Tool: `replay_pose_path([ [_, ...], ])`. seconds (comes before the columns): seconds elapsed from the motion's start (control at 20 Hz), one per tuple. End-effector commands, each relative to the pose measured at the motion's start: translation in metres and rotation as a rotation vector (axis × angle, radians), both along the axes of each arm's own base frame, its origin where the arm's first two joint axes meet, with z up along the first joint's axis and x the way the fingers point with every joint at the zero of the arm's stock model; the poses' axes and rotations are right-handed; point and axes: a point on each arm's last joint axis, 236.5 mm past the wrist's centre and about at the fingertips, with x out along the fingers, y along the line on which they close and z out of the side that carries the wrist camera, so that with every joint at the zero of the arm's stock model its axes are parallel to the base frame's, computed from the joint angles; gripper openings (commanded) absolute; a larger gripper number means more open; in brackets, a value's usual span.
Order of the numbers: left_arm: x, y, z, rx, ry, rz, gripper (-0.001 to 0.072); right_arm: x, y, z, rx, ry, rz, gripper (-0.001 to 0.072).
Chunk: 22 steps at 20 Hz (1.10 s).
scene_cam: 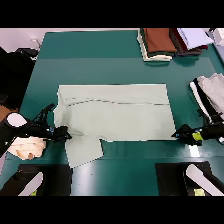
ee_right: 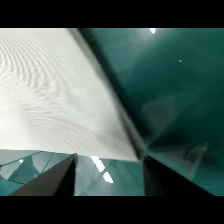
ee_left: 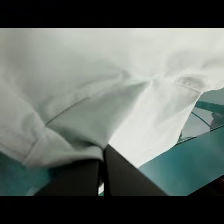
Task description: Fold the shirts.
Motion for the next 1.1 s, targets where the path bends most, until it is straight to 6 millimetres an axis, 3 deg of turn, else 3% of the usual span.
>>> replay_pose_path([
  [0.0, -0.005, 0.001, 0.001, 0.007, 0.009, -0.027, 0.0024, 0.015, 0.015, -0.005, -0.018, -0.063, 0.044, 0.0284],
  [0.1, -0.007, 0.012, 0.003, 0.061, 0.013, -0.06, 0.0023, 0.025, 0.017, 0.007, -0.043, -0.095, 0.119, 0.0107],
  [0.2, -0.007, 0.019, 0.013, 0.1, -0.006, -0.076, 0.0022, 0.034, 0.022, 0.024, -0.042, -0.12, 0.181, 0.0018],
  [0.35, -0.022, 0.026, 0.035, 0.138, -0.065, -0.059, 0.0023, 0.025, 0.015, 0.044, -0.112, -0.127, 0.28, 0.0018],
  [0.5, -0.05, 0.024, 0.053, 0.134, -0.064, -0.092, 0.0023, 0.01, -0.002, 0.066, -0.237, -0.153, 0.335, 0.0017],
  [0.6, -0.052, 0.024, 0.067, 0.137, -0.081, -0.107, 0.0023, 0.012, -0.016, 0.083, -0.329, -0.201, 0.333, 0.0017],
  [0.7, -0.028, 0.027, 0.081, 0.152, -0.15, -0.081, 0.0023, 0.029, -0.022, 0.1, -0.373, -0.264, 0.31, 0.0017],
  [0.85, 0.026, 0.032, 0.093, 0.171, -0.259, -0.044, 0.0023, 0.064, -0.013, 0.108, -0.376, -0.302, 0.386, 0.0016],
  [0.95, 0.064, 0.037, 0.093, 0.192, -0.308, -0.047, 0.0024, 0.098, -0.003, 0.106, -0.378, -0.327, 0.42, 0.0017],
  [1.05, 0.104, 0.055, 0.087, 0.269, -0.326, -0.037, 0.0025, 0.134, 0.005, 0.103, -0.377, -0.342, 0.437, 0.0017],
])
